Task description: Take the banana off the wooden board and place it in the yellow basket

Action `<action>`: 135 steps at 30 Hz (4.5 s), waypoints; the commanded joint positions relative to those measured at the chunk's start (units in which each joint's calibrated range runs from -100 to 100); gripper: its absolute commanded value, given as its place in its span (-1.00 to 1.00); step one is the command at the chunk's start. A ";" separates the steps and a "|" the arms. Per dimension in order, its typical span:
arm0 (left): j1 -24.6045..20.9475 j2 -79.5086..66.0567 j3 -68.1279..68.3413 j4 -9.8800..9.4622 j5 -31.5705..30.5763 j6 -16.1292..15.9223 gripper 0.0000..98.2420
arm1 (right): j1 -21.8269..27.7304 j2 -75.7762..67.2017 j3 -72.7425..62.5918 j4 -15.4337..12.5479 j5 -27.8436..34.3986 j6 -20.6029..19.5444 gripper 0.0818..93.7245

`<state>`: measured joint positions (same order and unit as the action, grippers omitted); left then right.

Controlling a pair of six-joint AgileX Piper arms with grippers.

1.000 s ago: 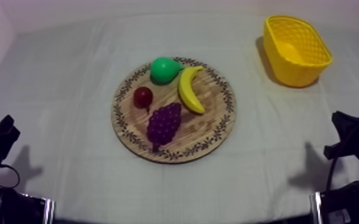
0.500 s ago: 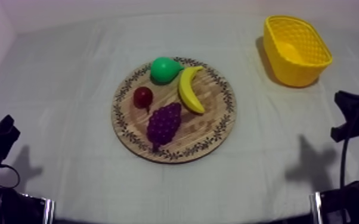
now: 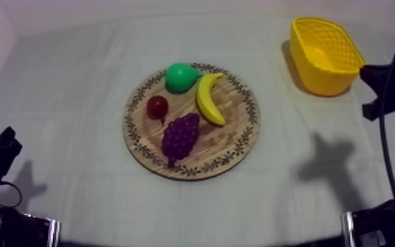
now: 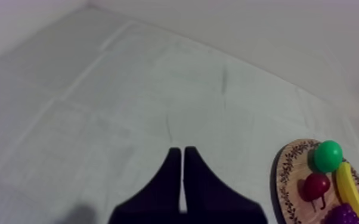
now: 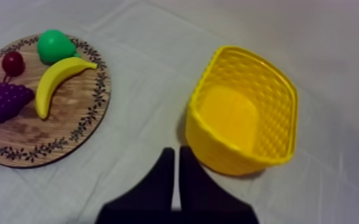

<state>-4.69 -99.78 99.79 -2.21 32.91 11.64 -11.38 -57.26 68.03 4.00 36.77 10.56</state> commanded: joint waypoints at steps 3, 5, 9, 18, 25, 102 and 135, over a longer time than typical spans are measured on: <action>0.02 -0.05 -0.01 0.03 0.00 0.01 -1.00 | -2.99 7.42 -11.68 -0.79 7.22 0.38 -0.99; 0.02 -0.05 -0.01 0.03 0.00 0.01 -1.00 | -4.32 10.32 -16.01 -1.00 9.81 0.37 -0.99; 0.02 -0.05 -0.01 0.03 0.00 0.01 -1.00 | -7.03 15.71 -22.69 -0.83 12.85 -0.07 -0.99; 0.02 -0.05 -0.01 0.03 0.00 0.01 -1.00 | -12.79 27.94 -33.30 0.42 17.28 -2.43 -0.99; 0.02 -0.05 -0.01 0.03 0.00 0.01 -1.00 | -16.36 35.94 -40.68 1.59 21.03 -5.31 -0.99; 0.02 -0.05 -0.01 0.03 0.00 0.01 -1.00 | -21.73 77.88 -62.17 5.87 32.98 -28.90 0.40; 0.02 -0.05 -0.01 0.03 0.00 0.01 -1.00 | -19.40 101.46 -75.50 7.31 24.89 -28.89 -0.40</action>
<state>-4.69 -99.78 99.79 -2.21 32.91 11.64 -30.77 44.17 -7.46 11.16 61.72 -18.43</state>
